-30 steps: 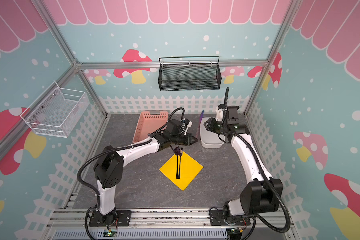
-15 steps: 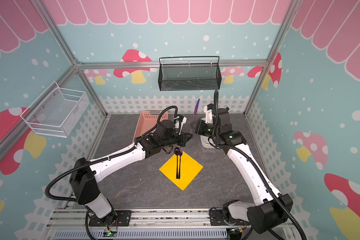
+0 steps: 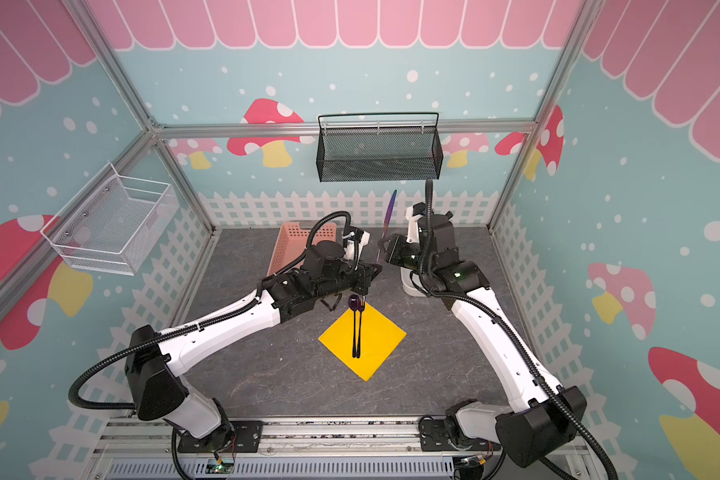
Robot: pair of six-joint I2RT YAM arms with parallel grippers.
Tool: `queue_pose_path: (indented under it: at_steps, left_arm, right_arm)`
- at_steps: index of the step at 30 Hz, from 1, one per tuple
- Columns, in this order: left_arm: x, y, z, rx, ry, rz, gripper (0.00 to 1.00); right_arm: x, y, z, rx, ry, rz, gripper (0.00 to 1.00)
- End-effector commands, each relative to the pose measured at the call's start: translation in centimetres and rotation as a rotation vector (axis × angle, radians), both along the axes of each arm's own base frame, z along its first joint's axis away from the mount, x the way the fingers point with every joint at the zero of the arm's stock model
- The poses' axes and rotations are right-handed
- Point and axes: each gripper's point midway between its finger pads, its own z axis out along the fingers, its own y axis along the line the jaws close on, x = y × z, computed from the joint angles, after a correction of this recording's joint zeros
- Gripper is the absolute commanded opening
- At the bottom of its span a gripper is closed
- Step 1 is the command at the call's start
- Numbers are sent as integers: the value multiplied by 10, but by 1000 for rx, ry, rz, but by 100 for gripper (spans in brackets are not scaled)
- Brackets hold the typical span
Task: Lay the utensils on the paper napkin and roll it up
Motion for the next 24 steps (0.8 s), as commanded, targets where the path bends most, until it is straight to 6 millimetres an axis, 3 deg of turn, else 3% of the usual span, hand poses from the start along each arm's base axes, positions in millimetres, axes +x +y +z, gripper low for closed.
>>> queue_pose_path:
  at_steps: [1, 15, 24]
  left_arm:
    - [-5, 4, 22, -19, -52, 1, 0]
    - [-7, 5, 32, -42, -64, 2, 0]
    - [-8, 6, 34, -54, -64, 3, 0]
  right_arm:
    - [-1, 11, 8, 62, -18, 38, 29]
    - [0, 15, 3, 78, -6, 52, 19]
    - [1, 12, 3, 67, -7, 37, 19]
